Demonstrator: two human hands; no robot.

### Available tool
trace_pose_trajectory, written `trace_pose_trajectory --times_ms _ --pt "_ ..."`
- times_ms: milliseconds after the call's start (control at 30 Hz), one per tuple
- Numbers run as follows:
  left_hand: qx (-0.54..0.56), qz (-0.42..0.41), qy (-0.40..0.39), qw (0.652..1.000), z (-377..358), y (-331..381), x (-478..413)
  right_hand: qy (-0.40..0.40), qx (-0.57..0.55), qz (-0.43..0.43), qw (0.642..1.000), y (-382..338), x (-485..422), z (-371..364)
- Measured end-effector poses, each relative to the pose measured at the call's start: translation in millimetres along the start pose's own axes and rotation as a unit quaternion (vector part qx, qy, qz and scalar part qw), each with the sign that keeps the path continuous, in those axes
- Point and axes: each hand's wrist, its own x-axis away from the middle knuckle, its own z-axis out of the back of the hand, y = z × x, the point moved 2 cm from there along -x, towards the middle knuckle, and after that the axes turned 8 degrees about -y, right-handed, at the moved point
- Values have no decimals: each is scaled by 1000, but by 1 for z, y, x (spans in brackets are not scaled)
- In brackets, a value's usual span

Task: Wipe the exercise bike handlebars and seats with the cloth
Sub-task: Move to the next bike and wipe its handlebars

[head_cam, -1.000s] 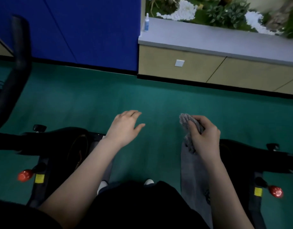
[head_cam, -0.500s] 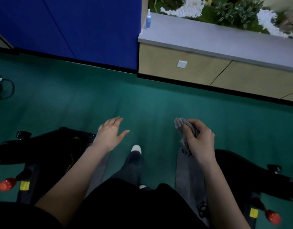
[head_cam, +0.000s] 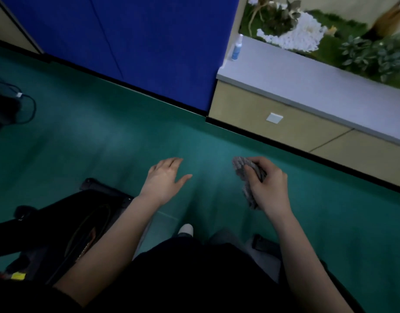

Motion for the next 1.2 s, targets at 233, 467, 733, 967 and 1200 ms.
trace_pose_trajectory --times_ms 233,467,733,967,1200 --pt "56 114 6 992 19 -14 -40 -71 -12 22 997 7 -102 -2" --pt "73 211 45 974 51 8 -96 -160 -13 94 983 10 -223 11" --pt "98 254 111 956 87 31 -144 -219 -2 143 965 -3 -326 18" --pt "124 320 142 929 117 -10 -165 -282 6 240 929 -57 -379 -39" --pt "146 347 145 915 163 -97 -207 -321 25 277 905 -135 -438 -123"
